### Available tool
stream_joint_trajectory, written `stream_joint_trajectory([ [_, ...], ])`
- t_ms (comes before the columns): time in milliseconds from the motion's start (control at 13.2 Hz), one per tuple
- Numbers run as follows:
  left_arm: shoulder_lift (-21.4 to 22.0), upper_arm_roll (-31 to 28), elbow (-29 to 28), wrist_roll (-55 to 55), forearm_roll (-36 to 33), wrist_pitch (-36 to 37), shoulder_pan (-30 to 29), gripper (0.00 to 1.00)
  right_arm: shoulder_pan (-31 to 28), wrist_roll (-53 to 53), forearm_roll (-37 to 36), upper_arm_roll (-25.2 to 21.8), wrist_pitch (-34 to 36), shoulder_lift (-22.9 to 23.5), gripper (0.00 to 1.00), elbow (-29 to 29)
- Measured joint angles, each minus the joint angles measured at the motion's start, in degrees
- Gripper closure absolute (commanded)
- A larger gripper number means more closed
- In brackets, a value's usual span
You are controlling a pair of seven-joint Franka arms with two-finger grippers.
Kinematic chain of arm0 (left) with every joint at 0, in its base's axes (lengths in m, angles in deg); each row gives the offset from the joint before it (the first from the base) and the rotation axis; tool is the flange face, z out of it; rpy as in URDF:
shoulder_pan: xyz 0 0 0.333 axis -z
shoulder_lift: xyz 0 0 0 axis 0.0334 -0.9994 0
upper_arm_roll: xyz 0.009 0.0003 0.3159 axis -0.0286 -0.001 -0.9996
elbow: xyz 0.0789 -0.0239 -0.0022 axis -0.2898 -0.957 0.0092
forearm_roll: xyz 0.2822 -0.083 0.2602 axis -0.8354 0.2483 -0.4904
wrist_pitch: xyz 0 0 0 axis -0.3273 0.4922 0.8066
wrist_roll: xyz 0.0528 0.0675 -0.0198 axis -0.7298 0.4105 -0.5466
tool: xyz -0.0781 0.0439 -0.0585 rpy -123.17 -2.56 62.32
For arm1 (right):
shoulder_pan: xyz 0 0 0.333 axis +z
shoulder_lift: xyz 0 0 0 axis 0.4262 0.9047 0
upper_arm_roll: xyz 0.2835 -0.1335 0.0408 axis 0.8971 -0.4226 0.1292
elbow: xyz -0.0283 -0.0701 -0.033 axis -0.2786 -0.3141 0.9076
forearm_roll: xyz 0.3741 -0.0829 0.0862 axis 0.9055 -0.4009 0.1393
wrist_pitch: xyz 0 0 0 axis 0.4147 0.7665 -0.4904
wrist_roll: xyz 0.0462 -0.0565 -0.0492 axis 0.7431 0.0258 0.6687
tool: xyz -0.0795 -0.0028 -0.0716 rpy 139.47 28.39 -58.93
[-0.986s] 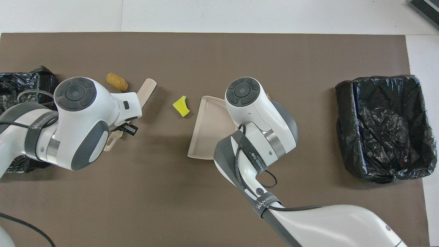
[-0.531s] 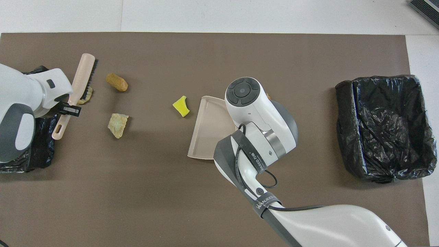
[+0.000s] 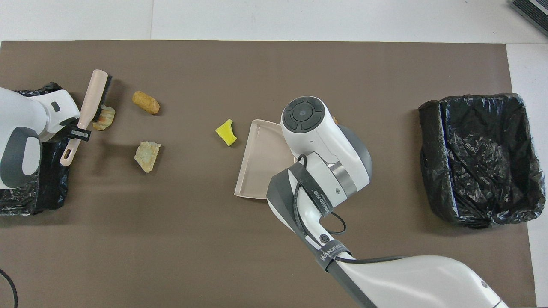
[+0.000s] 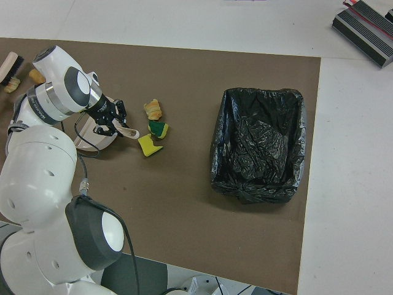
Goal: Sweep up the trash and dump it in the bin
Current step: 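Sweep the bread pieces toward the dustpan with the brush in the left gripper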
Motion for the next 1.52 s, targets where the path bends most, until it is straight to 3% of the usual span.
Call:
stream_joint_trajectory([
  [303, 0.35, 1.31, -2.28, 0.55, -0.73, 1.00, 3.88, 1.00, 0.00, 0.00, 0.00, 0.00, 0.00, 0.00, 1.00, 0.00],
  [531, 2.41, 1.47, -2.96, 0.38, -0.78, 6.86, 11.03, 1.00, 0.00, 0.00, 0.00, 0.00, 0.00, 0.00, 1.00, -0.01],
  [759, 5.25, 2.37, -3.07, 0.31, -0.32, 13.96, 14.08, 1.00, 0.00, 0.00, 0.00, 0.00, 0.00, 0.00, 1.00, -0.01],
  [1062, 9.85, 1.58, -2.41, -0.23, 4.07, 16.43, 13.47, 1.00, 0.00, 0.07, 0.00, 0.00, 0.00, 0.00, 1.00, -0.02],
  [1290, 10.56, 1.03, -2.27, -3.66, 5.16, 16.62, 8.69, 1.00, -0.01, 3.10, -0.10, -0.06, -0.01, 0.00, 1.00, -0.06],
  [1517, 11.15, 1.05, -4.15, -15.58, 7.51, 18.74, 6.60, 1.00, 0.02, 7.47, -0.59, -0.04, -0.04, 0.00, 1.00, -0.20],
])
